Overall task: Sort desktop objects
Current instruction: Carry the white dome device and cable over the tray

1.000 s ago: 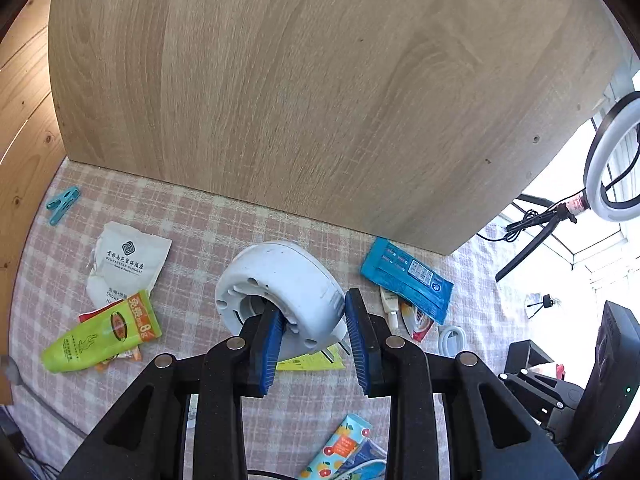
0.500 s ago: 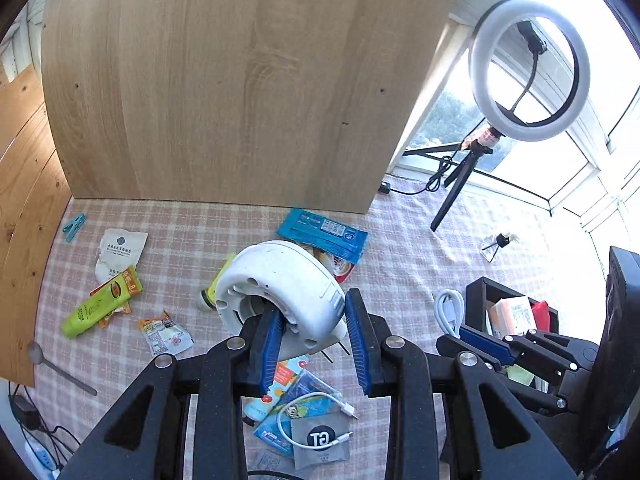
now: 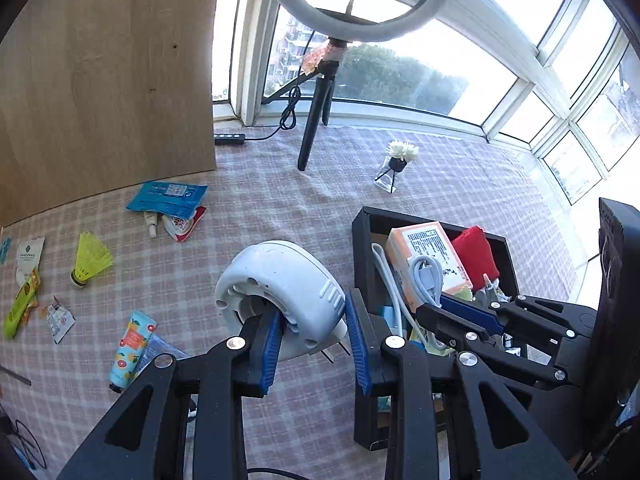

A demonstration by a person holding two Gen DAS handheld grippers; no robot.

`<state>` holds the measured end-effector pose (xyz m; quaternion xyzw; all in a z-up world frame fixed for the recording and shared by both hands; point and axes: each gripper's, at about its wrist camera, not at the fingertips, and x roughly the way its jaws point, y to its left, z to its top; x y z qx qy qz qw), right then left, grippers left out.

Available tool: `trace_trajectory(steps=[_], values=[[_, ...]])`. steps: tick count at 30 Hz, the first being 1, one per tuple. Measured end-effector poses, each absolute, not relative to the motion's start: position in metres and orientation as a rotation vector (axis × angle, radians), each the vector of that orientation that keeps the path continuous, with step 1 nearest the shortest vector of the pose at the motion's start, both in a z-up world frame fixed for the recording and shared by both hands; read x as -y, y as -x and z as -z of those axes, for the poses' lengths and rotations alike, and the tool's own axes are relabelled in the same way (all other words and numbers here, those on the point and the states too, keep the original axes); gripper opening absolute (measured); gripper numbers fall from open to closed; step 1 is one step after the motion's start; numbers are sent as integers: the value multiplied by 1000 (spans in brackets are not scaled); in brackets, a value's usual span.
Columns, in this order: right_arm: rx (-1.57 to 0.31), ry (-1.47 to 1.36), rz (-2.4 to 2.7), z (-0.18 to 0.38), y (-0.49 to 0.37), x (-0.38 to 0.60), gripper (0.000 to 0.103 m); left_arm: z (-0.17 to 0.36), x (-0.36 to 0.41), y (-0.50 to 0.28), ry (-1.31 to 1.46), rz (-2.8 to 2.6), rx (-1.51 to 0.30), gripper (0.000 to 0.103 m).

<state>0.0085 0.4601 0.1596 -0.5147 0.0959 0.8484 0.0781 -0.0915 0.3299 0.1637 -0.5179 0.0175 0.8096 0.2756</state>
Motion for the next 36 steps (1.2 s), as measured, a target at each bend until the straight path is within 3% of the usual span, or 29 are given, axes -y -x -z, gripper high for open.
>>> trace_trajectory(steps=[14,30,32,34,36], values=[[-461,1462,-2275,-136,-122,-610,13,-155,-478,24,1348,-1949,-173,29],[-515,1471,-2208,-123,-158,-665,13,-147,-572,19,1326,-1903,-230,29],[-537,1487,-2217,-123,-156,-667,24,-147,-576,22,1329,-1908,-237,31],[-540,1473,-2218,-126,-156,-668,45,-147,-578,25,1345,-1906,-239,52],[-519,1455,-2231,-131,-155,-667,46,-152,-575,24,1321,-1934,-244,53]])
